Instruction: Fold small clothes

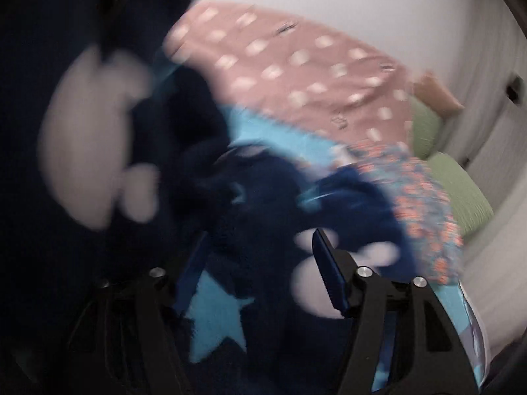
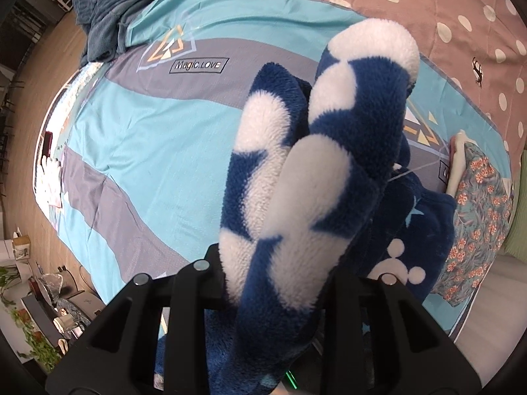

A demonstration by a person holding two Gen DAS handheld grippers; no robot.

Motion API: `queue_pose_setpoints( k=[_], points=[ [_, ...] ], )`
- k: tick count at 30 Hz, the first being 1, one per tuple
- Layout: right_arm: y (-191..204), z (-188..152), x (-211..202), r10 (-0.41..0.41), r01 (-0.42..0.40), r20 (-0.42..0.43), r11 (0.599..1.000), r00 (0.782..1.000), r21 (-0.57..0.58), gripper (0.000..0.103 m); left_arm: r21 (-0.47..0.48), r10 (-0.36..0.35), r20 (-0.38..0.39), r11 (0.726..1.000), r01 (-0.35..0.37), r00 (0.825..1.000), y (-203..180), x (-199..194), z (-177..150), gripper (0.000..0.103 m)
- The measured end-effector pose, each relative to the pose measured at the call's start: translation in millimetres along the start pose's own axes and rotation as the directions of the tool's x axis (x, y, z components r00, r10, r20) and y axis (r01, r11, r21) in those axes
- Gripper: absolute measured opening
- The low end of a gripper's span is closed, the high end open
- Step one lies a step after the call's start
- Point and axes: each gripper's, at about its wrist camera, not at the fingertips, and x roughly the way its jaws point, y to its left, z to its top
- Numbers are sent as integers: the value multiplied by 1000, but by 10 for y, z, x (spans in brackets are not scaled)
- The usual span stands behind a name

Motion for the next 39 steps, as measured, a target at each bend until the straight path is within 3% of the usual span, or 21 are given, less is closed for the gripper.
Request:
queue_pose_setpoints(
  k=[4,7,11,14,16,17,18,19,21,23,25,27,28,30,31,32,33,34,35,37,39],
  points=[
    [-195,-46,-73,110,-110,7,993,994,44,20,83,109,-16,991,-108,994,32,161,-130,61],
    [-206,-64,-169,106,-107,43,994,993,27,18,135,153,-12,979,-150,988,-74,120,-143,64],
    [-203,-85,-77,80,-80,25,996,997,24,18,209,182,-15,962,-175,983,-141,64,-184,69],
    [-193,-85,-36,78,-78,27,997,997,13,18,247,143,-37,960,-129,989,-177,-145,-237,73],
    [-228,-87,-33,76,-76,30,997,997,14,17,375,65,-71,926,-34,995,-239,-376,-381,77],
    [-249,-89,-34,72,-72,26,997,997,11,17,446,16,-77,895,20,997,-226,-575,-500,77],
    [-277,-97,-41,73,-73,25,997,997,9,17,490,-52,-92,867,90,994,-135,-849,-642,77],
    [-308,-110,-45,78,-78,26,997,997,11,17,495,-90,-102,860,129,991,-50,-1009,-720,77],
    [-389,-130,-45,94,-95,30,995,995,16,17,457,-201,-84,862,217,976,294,-1517,-871,77],
    [-455,-152,-28,114,-114,32,993,993,15,17,401,-271,2,882,247,963,643,-1932,-896,83],
    [-514,-175,-12,130,-131,38,991,991,25,17,348,-239,117,919,186,964,923,-2133,-765,91],
    [-569,-201,-1,146,-148,43,988,988,35,17,265,-156,250,960,87,956,1235,-2169,-545,98],
    [-593,-221,-3,155,-157,46,987,987,39,17,233,-128,263,970,66,956,1346,-2105,-447,99],
    [-614,-248,-18,160,-162,51,986,986,41,17,96,-80,210,993,61,974,1674,-1723,-153,99],
    [-626,-264,-28,160,-163,54,986,986,43,17,40,-95,172,995,90,980,1786,-1569,-68,97],
    [-635,-275,-32,161,-163,55,985,985,46,17,-54,-163,137,984,172,977,1928,-1344,43,96],
    [-645,-285,-36,160,-163,54,985,986,50,17,-111,-245,119,960,258,962,1987,-1192,106,93],
    [-655,-290,-38,160,-163,54,985,986,54,17,-142,-343,110,923,357,933,2033,-1124,123,92],
    [-666,-292,-38,160,-163,55,985,986,57,17,-126,-448,105,880,458,888,2006,-1103,122,92],
    [-700,-286,-37,159,-162,55,985,986,66,17,2,-490,121,870,493,863,1820,-1222,68,92],
    [-765,-274,-14,161,-165,52,983,986,83,17,182,-499,130,862,474,857,1593,-1443,-56,92]
  ],
)
